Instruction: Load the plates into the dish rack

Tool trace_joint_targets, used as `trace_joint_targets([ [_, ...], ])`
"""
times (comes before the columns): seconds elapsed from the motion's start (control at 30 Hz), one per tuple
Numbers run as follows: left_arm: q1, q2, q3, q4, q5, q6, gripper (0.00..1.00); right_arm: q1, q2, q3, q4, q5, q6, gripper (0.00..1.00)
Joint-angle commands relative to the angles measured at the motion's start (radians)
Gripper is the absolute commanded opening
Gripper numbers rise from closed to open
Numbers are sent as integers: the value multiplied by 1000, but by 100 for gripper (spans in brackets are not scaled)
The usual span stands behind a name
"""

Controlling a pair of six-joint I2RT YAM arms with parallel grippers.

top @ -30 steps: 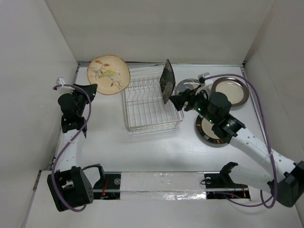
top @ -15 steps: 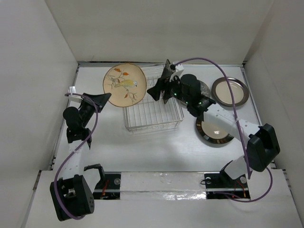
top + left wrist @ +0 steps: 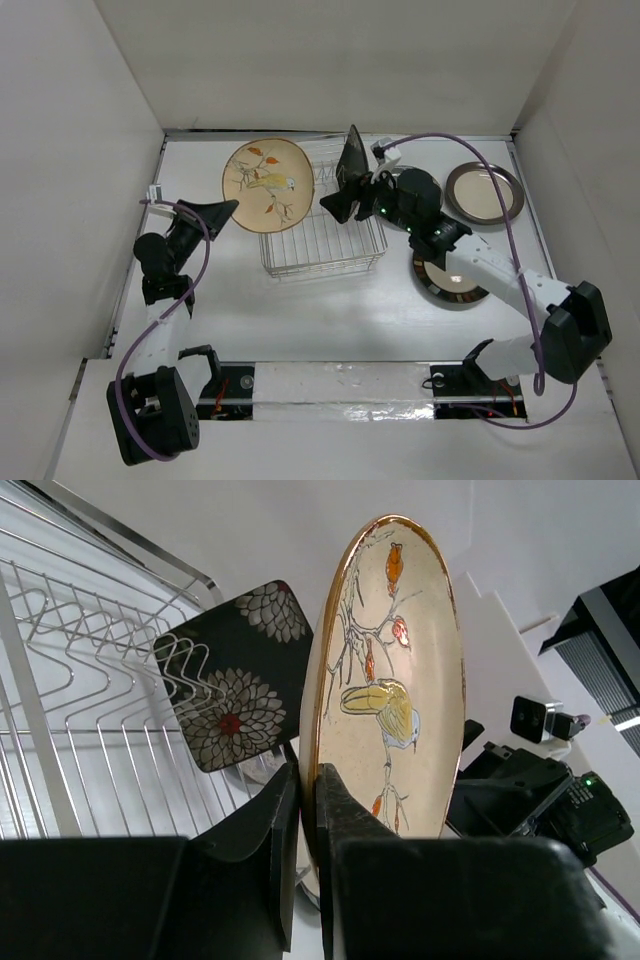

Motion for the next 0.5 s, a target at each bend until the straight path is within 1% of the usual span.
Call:
trace_joint_targets([
  [0.0,0,-21,10,228,23,-65,0,8,-93,-33,69,44,-5,83],
  [0.07,0,-9,11,249,32,-72,0,8,-150,-51,58,63,-5,81],
  [0.17,0,-3,5,281,32,-91,0,8,-170,-41,70,34,1,82],
  [0.27,0,11,5,293,40,-100,0,8,-112,4,66,-31,17,85],
  [0.37,0,13,-3,318,50,-111,0,8,-55,50,110,-83,46,87],
  [0.47,0,14,-3,298,57,-97,0,8,39,131,98,-127,60,88],
])
